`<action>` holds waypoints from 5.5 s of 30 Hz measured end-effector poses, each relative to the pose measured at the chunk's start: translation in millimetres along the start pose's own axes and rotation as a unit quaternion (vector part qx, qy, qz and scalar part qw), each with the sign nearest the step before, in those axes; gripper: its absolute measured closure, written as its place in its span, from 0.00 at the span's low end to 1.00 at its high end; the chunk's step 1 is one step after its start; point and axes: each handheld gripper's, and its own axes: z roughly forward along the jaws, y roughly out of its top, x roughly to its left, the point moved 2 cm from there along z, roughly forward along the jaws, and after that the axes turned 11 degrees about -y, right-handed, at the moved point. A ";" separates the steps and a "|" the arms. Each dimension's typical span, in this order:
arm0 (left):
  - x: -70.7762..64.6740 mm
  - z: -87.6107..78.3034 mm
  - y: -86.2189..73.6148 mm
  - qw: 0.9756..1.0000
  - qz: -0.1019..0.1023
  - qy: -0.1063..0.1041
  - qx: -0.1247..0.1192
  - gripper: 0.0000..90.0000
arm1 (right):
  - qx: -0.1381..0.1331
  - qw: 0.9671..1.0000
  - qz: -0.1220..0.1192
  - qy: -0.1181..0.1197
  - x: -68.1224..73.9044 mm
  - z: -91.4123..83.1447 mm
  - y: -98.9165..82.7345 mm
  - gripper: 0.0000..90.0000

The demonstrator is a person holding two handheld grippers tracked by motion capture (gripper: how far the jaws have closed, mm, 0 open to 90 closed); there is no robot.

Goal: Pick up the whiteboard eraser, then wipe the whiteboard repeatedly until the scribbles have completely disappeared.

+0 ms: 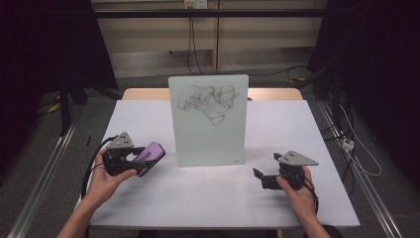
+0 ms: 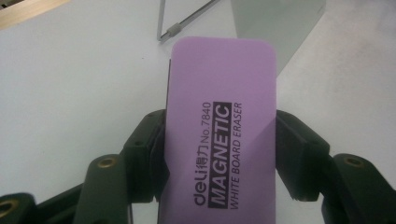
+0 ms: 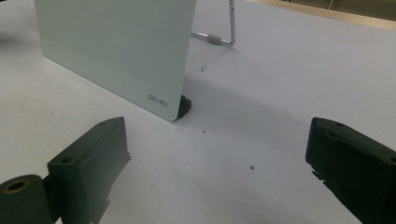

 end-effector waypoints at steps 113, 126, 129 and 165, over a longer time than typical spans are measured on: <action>-24.9 26.1 191.3 0.980 0.181 0.064 -0.055 0.46 | -0.008 1.000 -0.005 0.003 -0.4 -2.3 -0.1 0.06; -32.1 44.8 169.2 0.981 0.184 0.052 -0.033 0.46 | -0.008 1.000 -0.004 0.002 -0.9 -2.1 -0.1 0.06; -33.1 47.2 166.2 0.981 0.184 0.049 -0.028 0.46 | -0.008 1.000 -0.005 0.002 -0.7 -2.0 -0.1 0.06; -26.8 30.7 174.8 0.979 0.184 0.078 -0.032 0.45 | -0.007 1.000 -0.006 0.003 -1.1 -1.3 -0.1 0.06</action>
